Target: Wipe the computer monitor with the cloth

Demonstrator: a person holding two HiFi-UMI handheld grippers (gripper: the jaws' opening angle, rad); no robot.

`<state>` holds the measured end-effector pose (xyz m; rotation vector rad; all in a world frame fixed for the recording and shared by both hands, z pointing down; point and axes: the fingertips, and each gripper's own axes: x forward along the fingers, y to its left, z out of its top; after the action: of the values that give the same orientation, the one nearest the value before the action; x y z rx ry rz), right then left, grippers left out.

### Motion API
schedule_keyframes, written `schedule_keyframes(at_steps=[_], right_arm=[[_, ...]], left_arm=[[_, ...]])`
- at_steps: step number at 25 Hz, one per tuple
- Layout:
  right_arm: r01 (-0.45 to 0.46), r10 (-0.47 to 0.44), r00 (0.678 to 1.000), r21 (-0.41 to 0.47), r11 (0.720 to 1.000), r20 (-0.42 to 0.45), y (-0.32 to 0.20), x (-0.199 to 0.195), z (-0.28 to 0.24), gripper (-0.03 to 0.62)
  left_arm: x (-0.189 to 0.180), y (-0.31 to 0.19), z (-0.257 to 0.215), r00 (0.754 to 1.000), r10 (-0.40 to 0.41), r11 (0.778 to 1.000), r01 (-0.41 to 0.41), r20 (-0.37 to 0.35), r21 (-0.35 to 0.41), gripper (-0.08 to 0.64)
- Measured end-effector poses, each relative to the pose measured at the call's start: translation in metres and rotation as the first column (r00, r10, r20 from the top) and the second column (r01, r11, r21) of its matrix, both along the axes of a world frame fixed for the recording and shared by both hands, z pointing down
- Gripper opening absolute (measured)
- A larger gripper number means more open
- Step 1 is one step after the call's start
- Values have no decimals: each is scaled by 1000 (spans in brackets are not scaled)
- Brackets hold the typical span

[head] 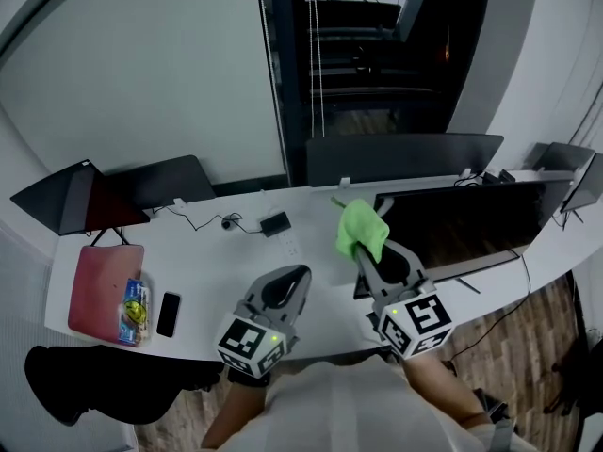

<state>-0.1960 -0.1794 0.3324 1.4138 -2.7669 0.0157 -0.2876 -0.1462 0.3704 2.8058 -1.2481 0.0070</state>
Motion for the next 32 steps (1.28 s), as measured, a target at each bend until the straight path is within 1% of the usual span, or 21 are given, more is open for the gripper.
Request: schedule_keyframes(at_steps=[11, 21, 32], right_arm=[[-15, 14, 999, -21, 1000, -43, 1, 1, 30, 69], [-16, 12, 997, -48, 999, -82, 2, 5, 53, 69], [-28, 20, 994, -77, 997, -109, 5, 5, 83, 69]], left_arm=[[-4, 4, 6, 1000, -7, 1000, 7, -8, 6, 25], [1, 5, 5, 1000, -11, 1000, 11, -6, 5, 25], [3, 9, 8, 1000, 4, 1000, -4, -2, 11, 25]])
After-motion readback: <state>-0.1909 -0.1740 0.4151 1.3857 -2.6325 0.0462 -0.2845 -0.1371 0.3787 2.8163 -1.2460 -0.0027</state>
